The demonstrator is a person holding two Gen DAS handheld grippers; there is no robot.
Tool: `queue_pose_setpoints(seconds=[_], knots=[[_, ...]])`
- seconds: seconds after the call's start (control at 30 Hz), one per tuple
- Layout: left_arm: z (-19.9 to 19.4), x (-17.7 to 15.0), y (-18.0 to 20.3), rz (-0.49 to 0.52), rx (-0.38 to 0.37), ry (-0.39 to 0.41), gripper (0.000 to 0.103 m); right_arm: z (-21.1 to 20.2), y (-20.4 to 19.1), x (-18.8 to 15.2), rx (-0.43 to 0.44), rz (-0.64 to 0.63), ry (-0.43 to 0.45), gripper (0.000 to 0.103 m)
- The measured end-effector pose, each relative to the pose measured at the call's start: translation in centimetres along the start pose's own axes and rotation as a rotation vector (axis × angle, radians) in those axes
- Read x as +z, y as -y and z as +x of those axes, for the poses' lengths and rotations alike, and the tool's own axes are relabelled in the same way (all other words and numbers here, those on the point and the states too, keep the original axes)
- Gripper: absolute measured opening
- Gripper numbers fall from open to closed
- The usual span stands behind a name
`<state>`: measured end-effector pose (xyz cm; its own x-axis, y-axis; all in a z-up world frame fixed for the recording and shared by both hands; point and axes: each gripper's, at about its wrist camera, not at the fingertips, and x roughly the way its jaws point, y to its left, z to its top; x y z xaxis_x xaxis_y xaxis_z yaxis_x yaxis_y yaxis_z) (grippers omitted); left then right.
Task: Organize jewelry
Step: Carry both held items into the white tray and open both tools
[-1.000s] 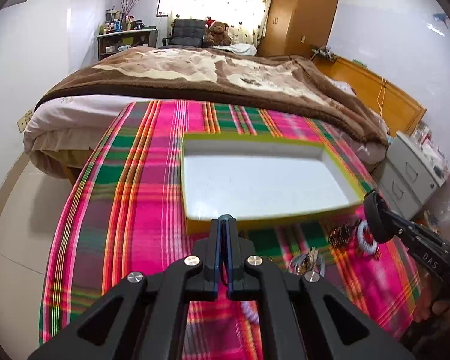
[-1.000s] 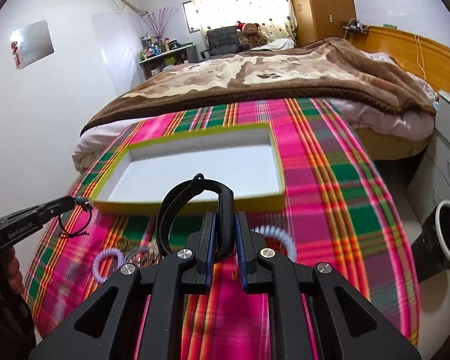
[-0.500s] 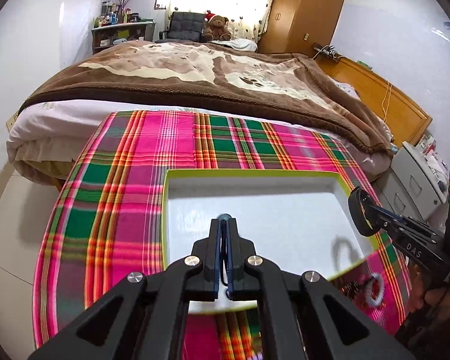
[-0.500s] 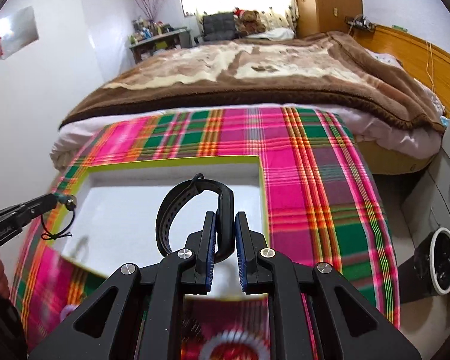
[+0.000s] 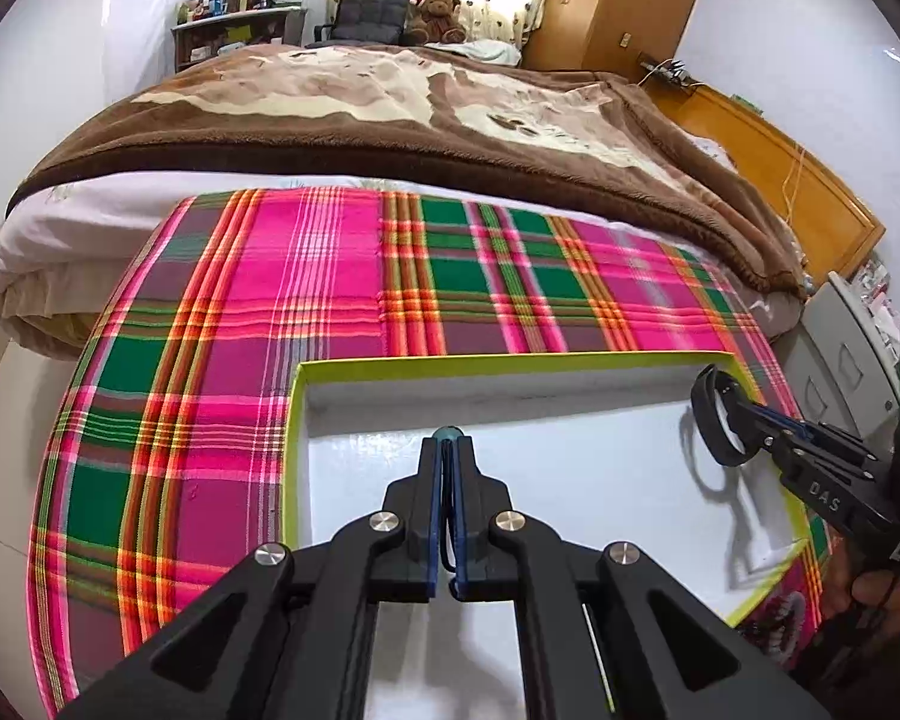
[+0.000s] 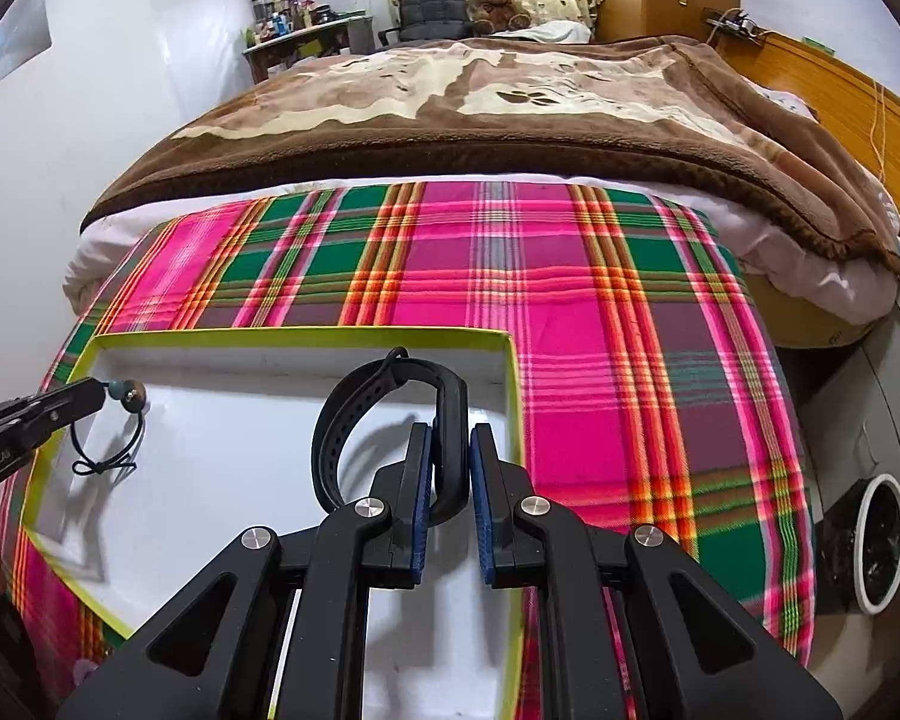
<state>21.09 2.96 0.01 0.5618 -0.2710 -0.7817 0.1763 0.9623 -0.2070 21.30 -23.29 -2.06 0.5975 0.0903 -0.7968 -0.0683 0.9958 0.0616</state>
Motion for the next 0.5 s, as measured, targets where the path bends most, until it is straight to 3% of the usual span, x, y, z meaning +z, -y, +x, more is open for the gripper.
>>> queue_pose_setpoints(seconds=[0.5], knots=[[1.5,-0.3,-1.0,-0.03,0.025,-0.049,0.006,1.3,-1.3,0.0,-0.031,-0.063,-0.028,0.013]])
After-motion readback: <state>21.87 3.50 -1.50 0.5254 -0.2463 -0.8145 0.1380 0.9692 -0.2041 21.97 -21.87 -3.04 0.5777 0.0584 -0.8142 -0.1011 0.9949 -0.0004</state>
